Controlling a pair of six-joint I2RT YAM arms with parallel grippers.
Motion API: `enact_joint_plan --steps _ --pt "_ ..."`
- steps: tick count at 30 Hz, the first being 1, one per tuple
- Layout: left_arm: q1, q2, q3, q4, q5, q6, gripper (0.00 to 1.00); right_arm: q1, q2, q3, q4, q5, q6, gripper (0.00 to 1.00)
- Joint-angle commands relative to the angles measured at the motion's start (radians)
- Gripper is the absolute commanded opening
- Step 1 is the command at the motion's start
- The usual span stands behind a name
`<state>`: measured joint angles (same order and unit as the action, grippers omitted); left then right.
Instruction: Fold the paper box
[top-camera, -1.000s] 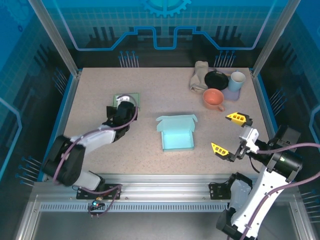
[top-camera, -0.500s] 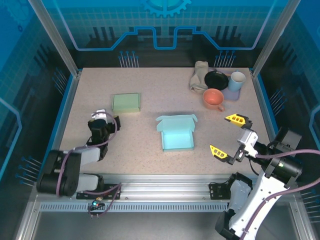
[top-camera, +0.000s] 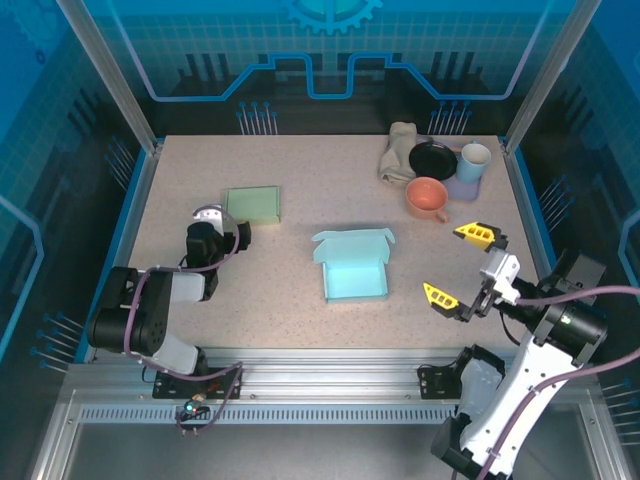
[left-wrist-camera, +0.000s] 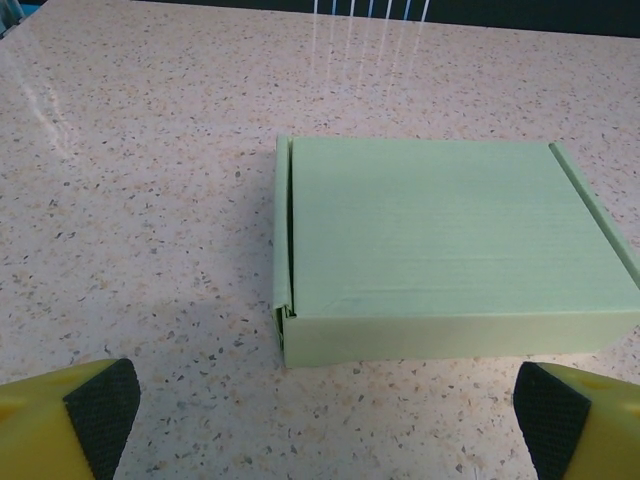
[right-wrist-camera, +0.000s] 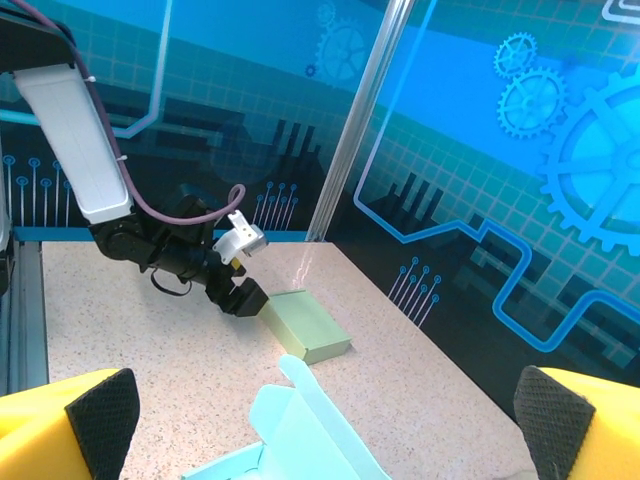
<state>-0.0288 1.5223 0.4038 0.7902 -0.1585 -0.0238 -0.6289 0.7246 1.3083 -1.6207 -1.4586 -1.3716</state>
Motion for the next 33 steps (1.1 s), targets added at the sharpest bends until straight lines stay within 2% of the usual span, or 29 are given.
enact_joint_plan --steps 1,9,15,17,19,20,22,25,27,29,32,33 --pt "0.009 -0.006 0.009 0.0 0.028 0.011 0.99 -0.014 0.035 -0.01 -0.169 -0.203 0.012 1.0" --pt "0.009 -0.006 0.009 0.0 0.028 0.011 0.99 0.004 0.085 -0.064 -0.168 -0.202 -0.011 1.0" --pt "0.009 -0.006 0.01 0.0 0.028 0.012 0.99 0.049 0.139 -0.136 -0.169 -0.204 -0.095 1.0" --pt "0.009 -0.006 0.01 0.0 0.029 0.01 0.99 0.094 0.146 -0.172 -0.062 -0.204 -0.04 1.0" --pt "0.009 -0.006 0.009 -0.001 0.029 0.012 0.99 0.138 0.071 -0.231 0.209 -0.2 0.133 1.0" --pt "0.009 -0.006 0.01 -0.002 0.029 0.011 0.99 0.138 0.016 -0.264 0.292 -0.199 0.162 1.0" --pt "0.009 -0.006 0.01 0.0 0.029 0.011 0.99 0.129 -0.064 -0.301 0.368 -0.198 0.153 1.0" --pt "0.009 -0.006 0.009 -0.002 0.028 0.012 0.99 0.064 -0.023 -0.327 0.387 -0.199 0.144 1.0" --pt "0.009 -0.006 0.009 -0.001 0.03 0.012 0.99 0.031 -0.047 -0.4 0.437 -0.197 0.048 1.0" --pt "0.009 -0.006 0.01 -0.002 0.029 0.012 0.99 0.03 -0.09 -0.482 0.545 -0.197 0.114 1.0" --pt "0.009 -0.005 0.009 -0.002 0.03 0.012 0.99 0.036 -0.111 -0.526 0.484 -0.197 -0.035 1.0" --pt "0.009 -0.006 0.009 -0.002 0.029 0.012 0.99 0.038 -0.105 -0.549 0.518 -0.185 -0.033 1.0"
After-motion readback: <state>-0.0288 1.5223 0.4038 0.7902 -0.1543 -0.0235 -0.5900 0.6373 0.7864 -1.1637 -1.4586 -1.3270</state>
